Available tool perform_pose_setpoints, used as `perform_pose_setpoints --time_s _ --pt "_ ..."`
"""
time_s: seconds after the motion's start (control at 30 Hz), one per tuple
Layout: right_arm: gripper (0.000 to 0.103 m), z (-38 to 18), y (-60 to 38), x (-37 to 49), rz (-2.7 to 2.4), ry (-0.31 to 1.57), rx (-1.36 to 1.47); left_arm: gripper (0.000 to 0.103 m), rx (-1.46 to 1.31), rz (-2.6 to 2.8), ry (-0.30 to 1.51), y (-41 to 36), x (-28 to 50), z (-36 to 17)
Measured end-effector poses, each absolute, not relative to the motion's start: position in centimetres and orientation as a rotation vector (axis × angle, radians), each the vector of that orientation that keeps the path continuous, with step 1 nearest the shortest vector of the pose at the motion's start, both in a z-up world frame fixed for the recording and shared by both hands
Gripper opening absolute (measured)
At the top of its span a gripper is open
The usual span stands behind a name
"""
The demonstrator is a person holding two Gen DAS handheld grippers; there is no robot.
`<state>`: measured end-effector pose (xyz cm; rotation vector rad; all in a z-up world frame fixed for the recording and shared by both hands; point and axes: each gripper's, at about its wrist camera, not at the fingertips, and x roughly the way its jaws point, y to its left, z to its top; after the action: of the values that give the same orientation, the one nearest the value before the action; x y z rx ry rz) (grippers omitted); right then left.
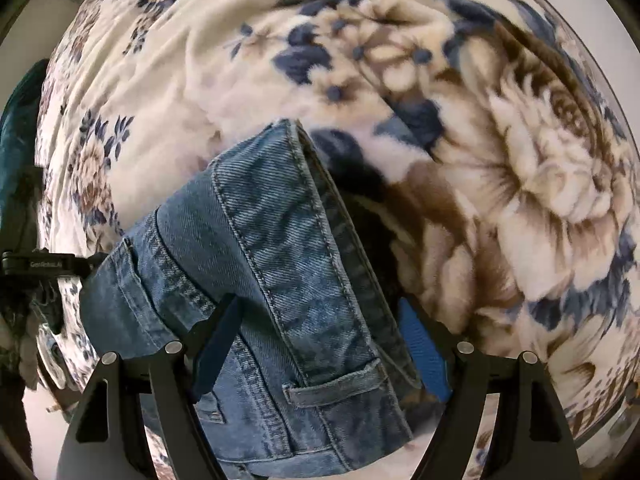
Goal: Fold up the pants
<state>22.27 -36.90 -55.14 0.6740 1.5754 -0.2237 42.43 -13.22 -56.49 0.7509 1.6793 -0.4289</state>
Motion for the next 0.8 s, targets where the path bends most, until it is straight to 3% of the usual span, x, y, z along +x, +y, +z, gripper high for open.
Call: perform_pose_setpoints --time_s 0.07,0.17,0.2,0.27,0.33,0.4,0.47,0.6,0.77,0.8 --pt "0.082 -55.2 -36.8 22.2 -0.229 1.580 0.653 0.016 0.972 -0.443 1.566 -14.3 41.3 -56.5" --pt "0.082 -55.0 -36.3 22.3 -0.216 1.563 0.613 0.022 0.833 -0.406 1.590 -13.0 43.0 -55.5" --pt "0.082 -54.1 -35.7 22.4 -0.196 1.523 0.549 0.028 0.753 -0.378 1.573 -12.3 43.4 -54.6" --pt "0.082 -52.6 -34.4 23.0 -0.103 1.472 0.483 0.058 0.588 -0.300 1.514 -9.7 43.0 -52.5" --pt "0.083 -50.7 -32.5 24.3 -0.020 1.472 0.393 0.067 0.358 -0.281 1.456 -7.3 41.8 -50.5" --pt "0.082 -49.0 -30.4 26.0 0.077 1.483 0.310 0.069 0.170 -0.242 1.426 -5.5 40.1 -49.2" --pt "0.074 -47.8 -28.7 27.8 0.232 1.464 0.346 0.069 0.015 -0.153 1.369 -3.1 36.5 -48.4" --pt "0.074 -47.6 -23.2 33.7 0.513 1.516 0.416 0.069 -0.276 -0.057 1.348 0.8 32.9 -48.6" --pt "0.073 -51.4 -16.1 39.0 0.639 1.680 0.239 0.069 -0.343 -0.089 1.406 -2.4 29.2 -51.3" --pt "0.069 -52.7 -14.8 39.3 0.663 1.723 0.190 0.069 -0.337 -0.089 1.391 -2.9 28.9 -51.4"
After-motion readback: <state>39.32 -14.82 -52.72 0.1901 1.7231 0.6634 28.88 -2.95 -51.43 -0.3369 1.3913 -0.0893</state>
